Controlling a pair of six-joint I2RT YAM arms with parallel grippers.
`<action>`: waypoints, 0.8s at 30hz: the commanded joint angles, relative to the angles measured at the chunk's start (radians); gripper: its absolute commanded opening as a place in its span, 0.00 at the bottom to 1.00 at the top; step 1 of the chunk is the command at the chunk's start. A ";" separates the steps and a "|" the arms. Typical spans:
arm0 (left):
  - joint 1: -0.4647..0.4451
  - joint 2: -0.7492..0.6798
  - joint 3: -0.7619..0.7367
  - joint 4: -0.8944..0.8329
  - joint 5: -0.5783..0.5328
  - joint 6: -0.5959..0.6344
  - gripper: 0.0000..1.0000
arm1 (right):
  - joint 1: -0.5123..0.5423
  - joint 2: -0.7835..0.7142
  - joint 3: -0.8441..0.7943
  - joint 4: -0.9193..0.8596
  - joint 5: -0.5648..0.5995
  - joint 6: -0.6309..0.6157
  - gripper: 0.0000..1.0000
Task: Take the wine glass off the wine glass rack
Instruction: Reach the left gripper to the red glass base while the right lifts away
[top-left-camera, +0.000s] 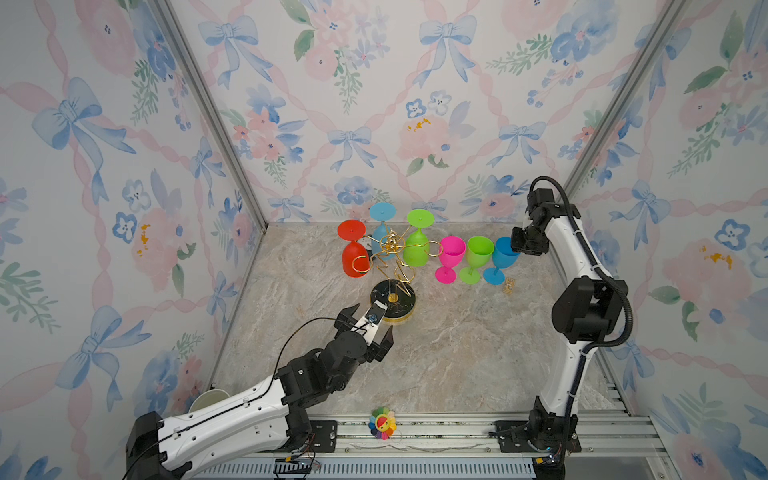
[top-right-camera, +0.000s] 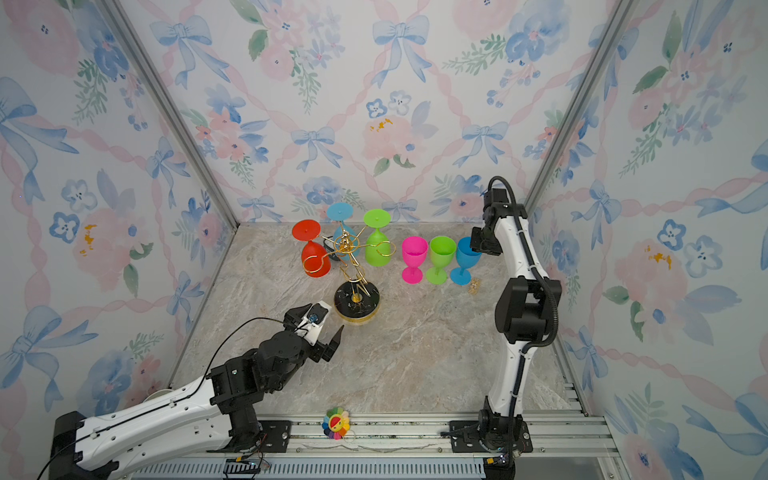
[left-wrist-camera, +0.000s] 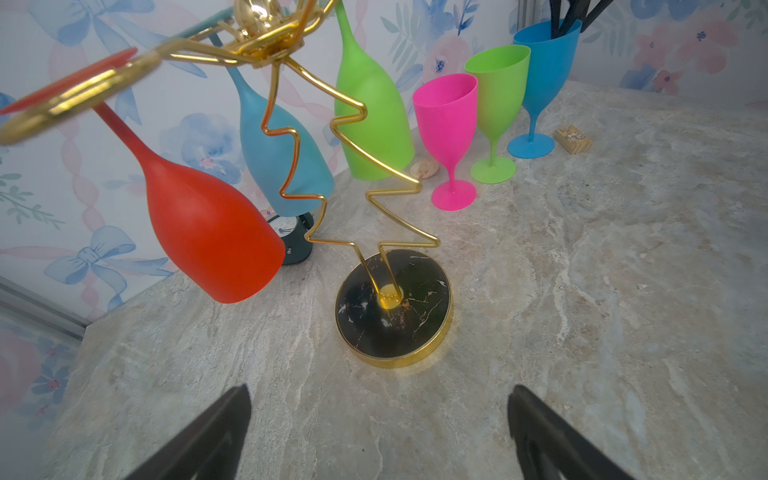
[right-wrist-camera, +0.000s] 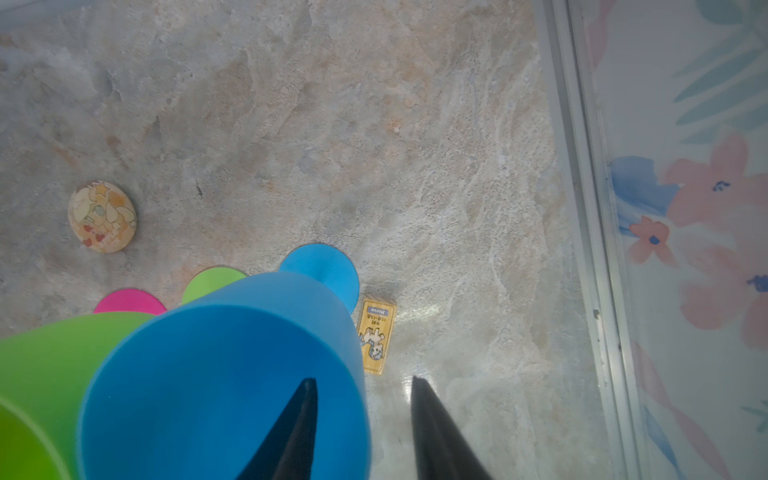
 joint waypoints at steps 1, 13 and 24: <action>0.022 -0.009 0.003 -0.008 0.028 -0.032 0.98 | 0.002 -0.066 0.023 -0.020 0.001 0.008 0.48; 0.153 -0.074 0.027 -0.024 0.171 -0.134 0.98 | 0.058 -0.318 -0.125 0.131 -0.085 -0.010 0.69; 0.419 -0.136 0.197 -0.135 0.437 -0.317 0.98 | 0.137 -0.652 -0.550 0.463 -0.290 -0.041 0.83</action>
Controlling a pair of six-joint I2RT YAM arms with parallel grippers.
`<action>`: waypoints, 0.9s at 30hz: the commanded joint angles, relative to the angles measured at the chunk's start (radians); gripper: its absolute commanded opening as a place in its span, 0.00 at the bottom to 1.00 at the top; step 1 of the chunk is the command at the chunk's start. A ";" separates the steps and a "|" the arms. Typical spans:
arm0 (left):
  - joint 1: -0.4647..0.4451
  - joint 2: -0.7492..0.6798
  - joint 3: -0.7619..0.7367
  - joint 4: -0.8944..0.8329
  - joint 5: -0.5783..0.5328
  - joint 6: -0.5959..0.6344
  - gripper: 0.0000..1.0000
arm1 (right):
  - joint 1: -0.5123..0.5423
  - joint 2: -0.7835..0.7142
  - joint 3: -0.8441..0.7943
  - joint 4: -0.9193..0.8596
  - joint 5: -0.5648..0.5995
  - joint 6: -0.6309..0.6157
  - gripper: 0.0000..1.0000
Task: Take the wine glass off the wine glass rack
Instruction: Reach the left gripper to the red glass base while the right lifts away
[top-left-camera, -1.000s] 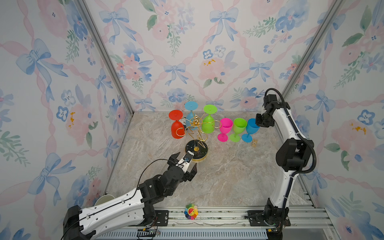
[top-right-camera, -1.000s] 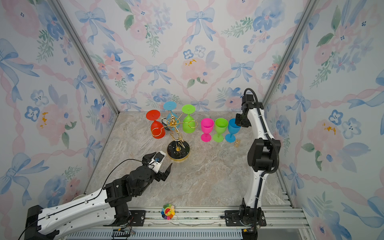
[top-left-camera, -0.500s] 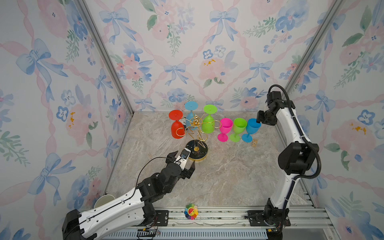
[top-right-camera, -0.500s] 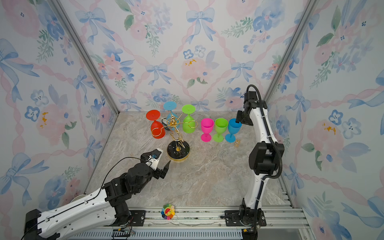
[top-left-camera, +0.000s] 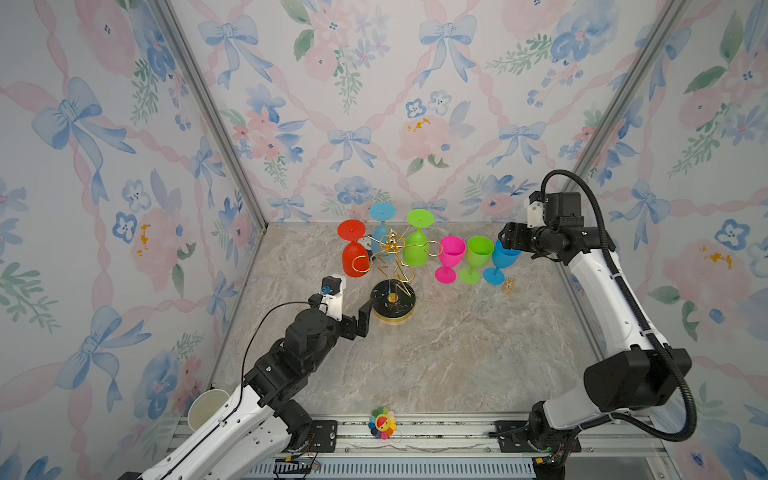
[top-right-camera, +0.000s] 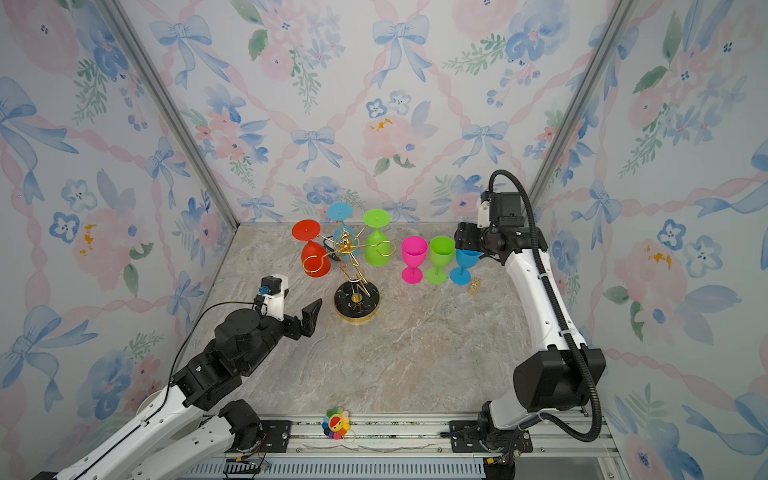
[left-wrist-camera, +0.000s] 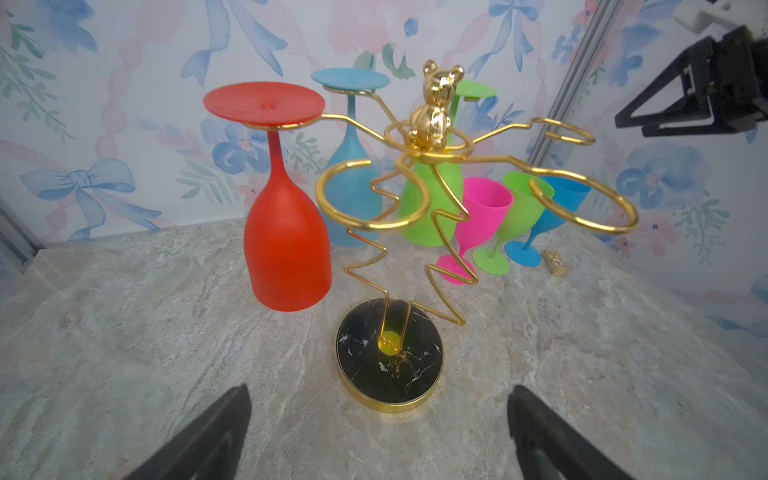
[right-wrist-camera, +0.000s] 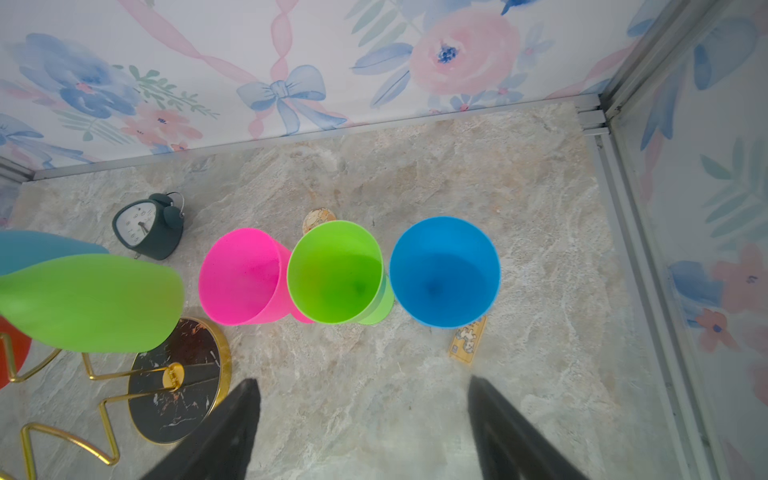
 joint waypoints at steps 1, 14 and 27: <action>0.057 -0.002 0.072 -0.041 0.111 -0.074 0.98 | 0.035 -0.076 -0.072 0.134 -0.081 -0.034 0.84; 0.352 0.222 0.319 -0.099 0.390 -0.277 0.89 | 0.137 -0.250 -0.294 0.256 -0.098 -0.049 0.86; 0.724 0.509 0.458 -0.096 0.851 -0.434 0.77 | 0.190 -0.356 -0.435 0.299 -0.095 -0.004 0.86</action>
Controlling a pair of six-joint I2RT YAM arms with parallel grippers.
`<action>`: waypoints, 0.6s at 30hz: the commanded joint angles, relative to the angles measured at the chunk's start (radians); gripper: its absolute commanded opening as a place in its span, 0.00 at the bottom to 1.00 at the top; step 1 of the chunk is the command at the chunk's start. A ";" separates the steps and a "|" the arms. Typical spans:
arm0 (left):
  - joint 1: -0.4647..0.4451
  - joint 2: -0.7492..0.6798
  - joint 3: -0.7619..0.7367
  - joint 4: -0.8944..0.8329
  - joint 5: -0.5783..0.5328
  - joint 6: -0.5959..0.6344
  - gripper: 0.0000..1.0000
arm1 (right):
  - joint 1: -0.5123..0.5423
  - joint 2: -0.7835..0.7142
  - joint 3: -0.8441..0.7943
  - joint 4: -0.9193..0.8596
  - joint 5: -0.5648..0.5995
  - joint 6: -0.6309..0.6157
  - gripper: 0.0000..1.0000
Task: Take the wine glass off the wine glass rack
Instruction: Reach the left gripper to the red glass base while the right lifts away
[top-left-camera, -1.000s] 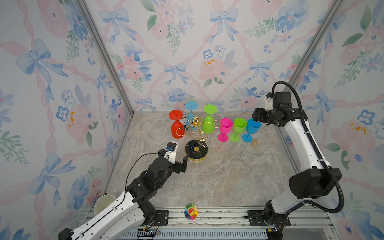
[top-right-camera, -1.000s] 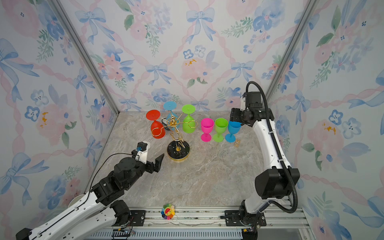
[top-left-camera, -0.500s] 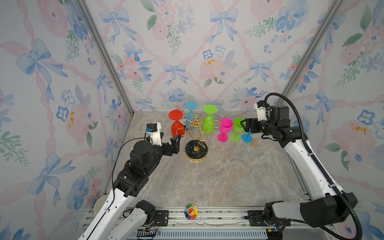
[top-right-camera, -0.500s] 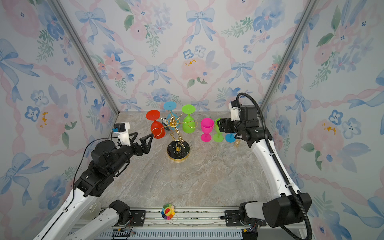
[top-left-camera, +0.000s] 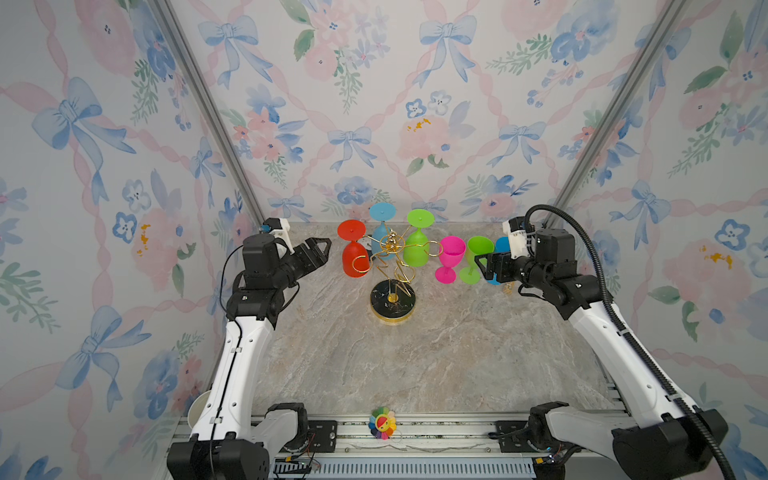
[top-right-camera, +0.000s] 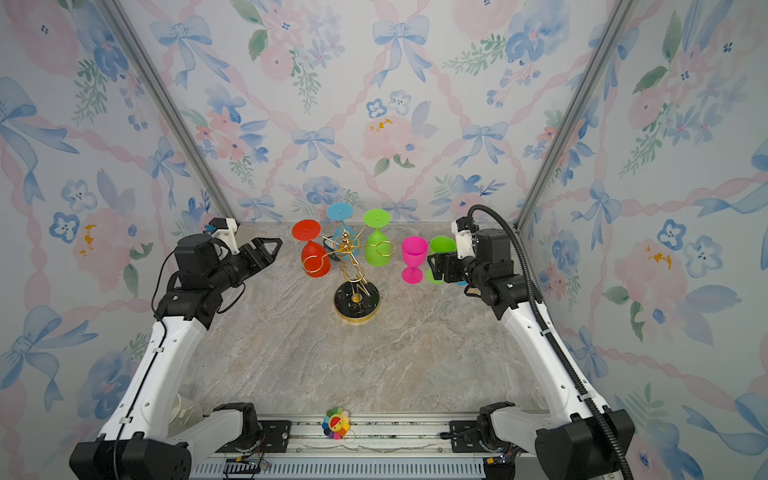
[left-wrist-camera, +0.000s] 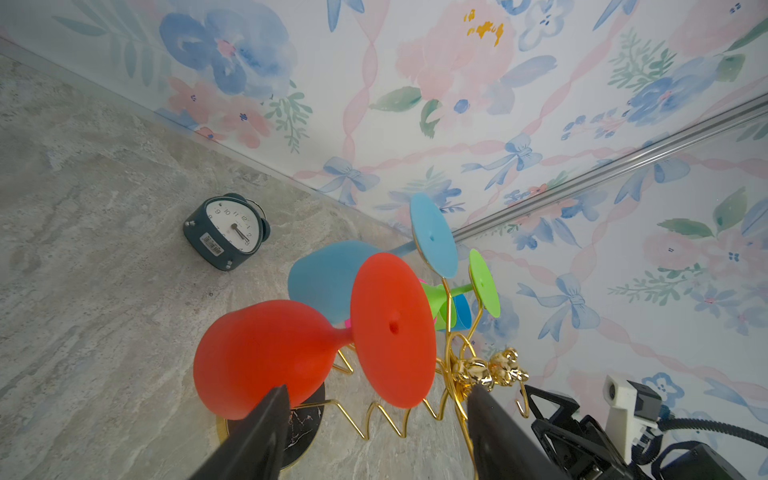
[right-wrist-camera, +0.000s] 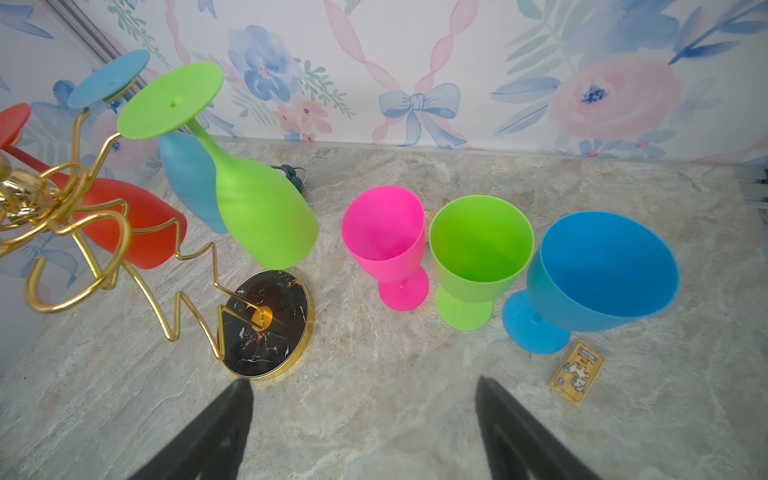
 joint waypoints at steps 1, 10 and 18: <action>0.007 0.034 0.061 -0.004 0.141 -0.023 0.77 | 0.026 -0.037 -0.034 0.024 -0.005 0.023 0.86; 0.008 0.157 0.166 -0.004 0.245 -0.062 0.71 | 0.052 -0.092 -0.080 0.027 0.015 0.036 0.87; 0.004 0.204 0.191 -0.004 0.262 -0.065 0.65 | 0.059 -0.126 -0.106 0.048 0.011 0.048 0.87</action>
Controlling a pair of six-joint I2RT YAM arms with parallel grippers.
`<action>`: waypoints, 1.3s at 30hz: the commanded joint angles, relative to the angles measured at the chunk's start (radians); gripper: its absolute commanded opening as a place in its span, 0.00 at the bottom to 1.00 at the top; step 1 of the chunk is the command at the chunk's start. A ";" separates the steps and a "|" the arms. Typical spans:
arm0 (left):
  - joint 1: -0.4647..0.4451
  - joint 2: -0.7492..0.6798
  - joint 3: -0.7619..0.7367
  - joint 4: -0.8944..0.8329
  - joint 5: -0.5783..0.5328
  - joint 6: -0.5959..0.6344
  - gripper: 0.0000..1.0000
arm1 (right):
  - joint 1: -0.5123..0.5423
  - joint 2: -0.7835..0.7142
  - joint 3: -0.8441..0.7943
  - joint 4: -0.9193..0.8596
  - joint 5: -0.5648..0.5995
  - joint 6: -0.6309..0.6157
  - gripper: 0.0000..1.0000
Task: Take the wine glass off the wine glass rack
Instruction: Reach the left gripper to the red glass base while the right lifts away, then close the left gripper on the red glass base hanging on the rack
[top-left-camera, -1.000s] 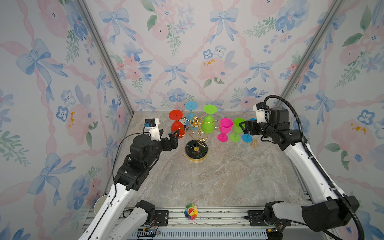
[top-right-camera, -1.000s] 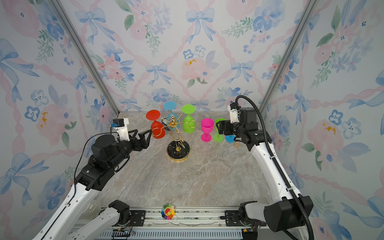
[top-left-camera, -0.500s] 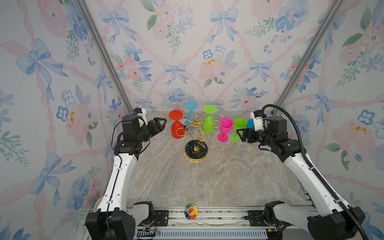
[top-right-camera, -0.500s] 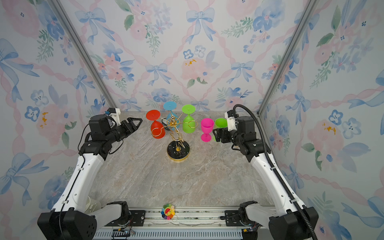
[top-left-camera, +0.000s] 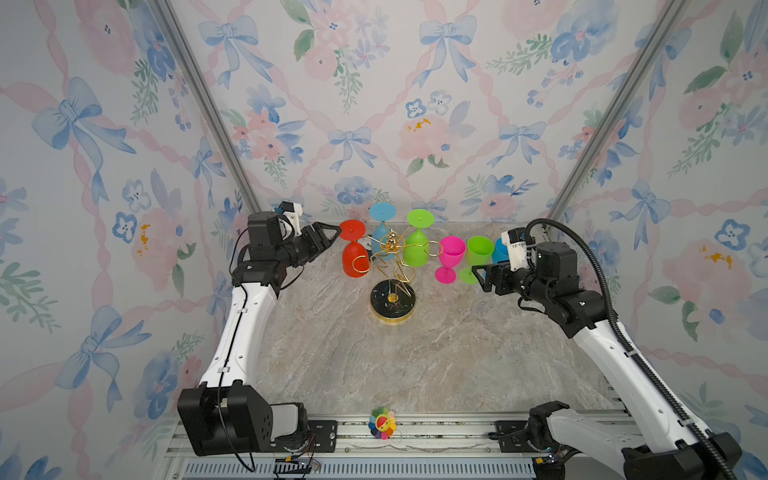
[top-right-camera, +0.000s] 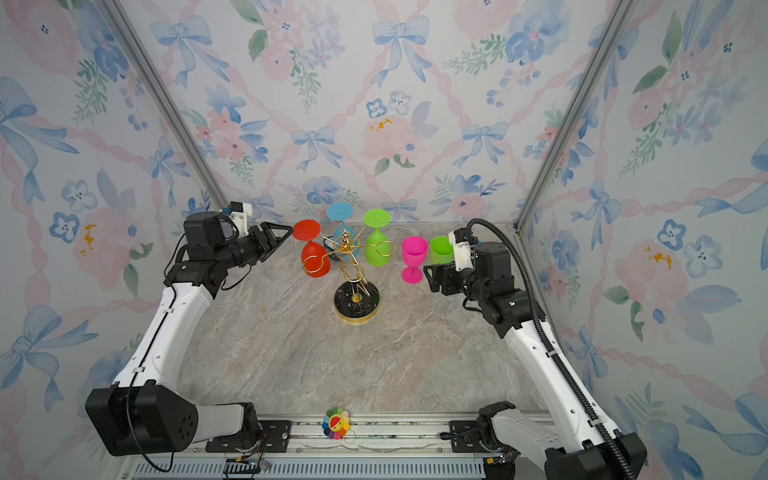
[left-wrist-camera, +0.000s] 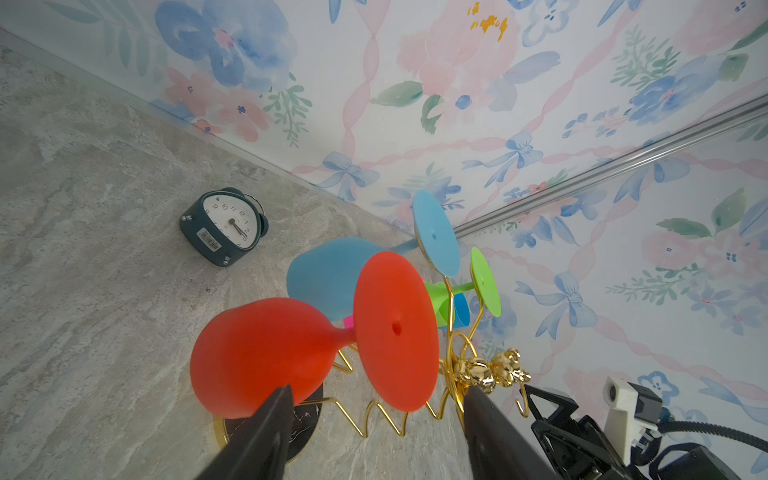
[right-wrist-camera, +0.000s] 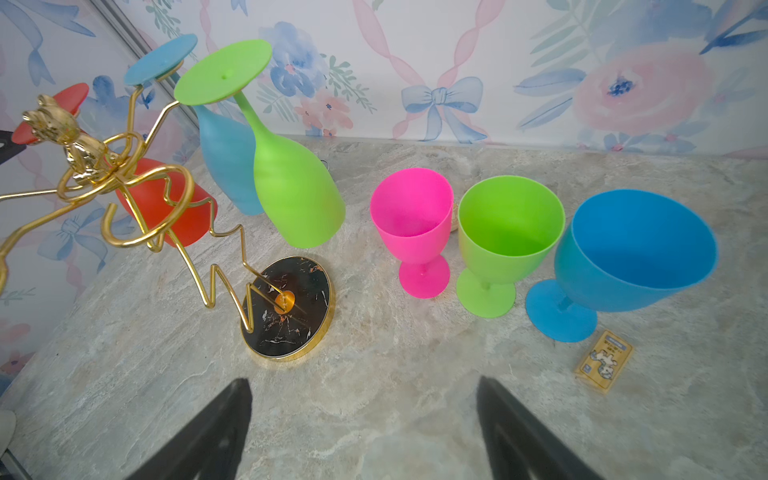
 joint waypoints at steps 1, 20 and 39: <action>0.000 0.014 0.024 0.000 0.033 -0.002 0.64 | 0.013 -0.018 -0.020 0.032 0.004 0.019 0.87; -0.015 0.116 0.087 0.001 0.078 -0.021 0.44 | 0.047 -0.044 -0.050 0.059 0.019 0.045 0.88; -0.036 0.143 0.118 0.001 0.078 -0.033 0.24 | 0.053 -0.038 -0.058 0.061 0.027 0.039 0.88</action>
